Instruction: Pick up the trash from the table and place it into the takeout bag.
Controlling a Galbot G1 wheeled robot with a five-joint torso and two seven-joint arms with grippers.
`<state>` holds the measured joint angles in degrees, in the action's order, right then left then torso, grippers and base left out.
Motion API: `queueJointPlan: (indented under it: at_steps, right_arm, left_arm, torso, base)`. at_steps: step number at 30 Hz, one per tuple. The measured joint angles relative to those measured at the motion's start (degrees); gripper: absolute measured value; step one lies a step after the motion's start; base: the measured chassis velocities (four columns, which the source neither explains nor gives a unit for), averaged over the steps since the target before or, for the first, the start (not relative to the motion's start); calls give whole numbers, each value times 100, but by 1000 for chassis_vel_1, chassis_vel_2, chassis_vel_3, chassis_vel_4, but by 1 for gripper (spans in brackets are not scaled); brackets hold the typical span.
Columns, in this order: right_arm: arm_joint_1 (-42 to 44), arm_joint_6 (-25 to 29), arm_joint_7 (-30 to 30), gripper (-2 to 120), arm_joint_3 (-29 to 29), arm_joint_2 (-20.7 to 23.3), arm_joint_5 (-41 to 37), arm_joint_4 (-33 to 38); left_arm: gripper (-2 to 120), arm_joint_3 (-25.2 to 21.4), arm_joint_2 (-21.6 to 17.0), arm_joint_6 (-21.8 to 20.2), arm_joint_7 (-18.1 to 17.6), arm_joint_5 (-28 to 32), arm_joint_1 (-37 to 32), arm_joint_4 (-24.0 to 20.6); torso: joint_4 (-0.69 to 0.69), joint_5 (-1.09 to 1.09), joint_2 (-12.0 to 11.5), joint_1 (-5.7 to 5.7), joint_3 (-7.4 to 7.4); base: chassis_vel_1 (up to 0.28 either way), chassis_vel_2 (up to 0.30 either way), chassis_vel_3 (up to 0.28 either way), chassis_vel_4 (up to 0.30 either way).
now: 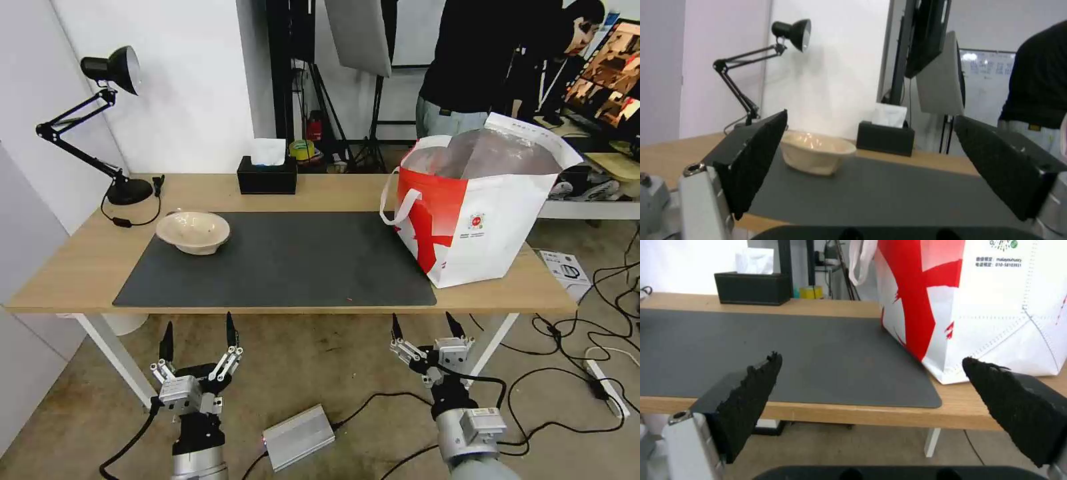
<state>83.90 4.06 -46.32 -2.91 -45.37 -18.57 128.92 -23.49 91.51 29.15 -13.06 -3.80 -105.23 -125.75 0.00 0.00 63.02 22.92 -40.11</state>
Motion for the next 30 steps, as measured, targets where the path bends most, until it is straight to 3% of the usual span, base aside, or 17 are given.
queueJointPlan:
  at_steps: [5, 10, 12, 13, 22, 26, 27, 30]
  right_arm:
    - [0, 0, 2, 100, 0, 0, 1, -2]
    - [-2, 0, 4, 100, 0, 0, 2, -5]
    - [-3, 0, 5, 100, 0, 0, 2, -5]
    - [-2, 0, 5, 100, 0, 0, 2, -5]
    - [-3, 0, 9, 100, 1, 0, 2, -6]
    - [-3, 0, 10, 100, 1, 0, 2, -6]
    - [-3, 0, 10, 100, 1, 0, 2, -6]
    - [-3, 0, 10, 100, 1, -1, 2, -6]
  left_arm:
    - [100, -93, -4, -171, -10, 151, 59, -107]
    - [100, -194, -22, -750, -59, 741, 291, -395]
    - [100, -202, -24, -804, -65, 805, 311, -417]
    - [100, -229, -56, -1023, -87, 1089, 405, -499]
    - [100, -295, -381, -1720, -450, 2331, 848, -531]
    - [100, -306, -792, -2242, -847, 3397, 1149, -719]
    - [100, -306, -792, -2242, -847, 3397, 1149, -719]
    - [100, -413, -1153, -2439, -1072, 4265, 1400, -804]
  torso:
    - [0, 0, 0, 0, 0]
    - [0, 0, 0, 0, 0]
    - [0, 0, 0, 0, 0]
    - [0, 0, 0, 0, 0]
    - [0, 0, 0, 0, 0]
    - [0, 0, 0, 0, 1]
    - [0, 0, 0, 0, 1]
    - [0, 0, 0, 0, 1]
  base:
    - [0, 0, 0, 0]
    - [0, 0, 0, 0]
    - [0, 0, 0, 0]
    - [0, 0, 0, 0]
    - [0, 0, 0, 0]
    - [0, 0, 0, 0]
    - [0, 0, 0, 0]
    - [0, 0, 0, 0]
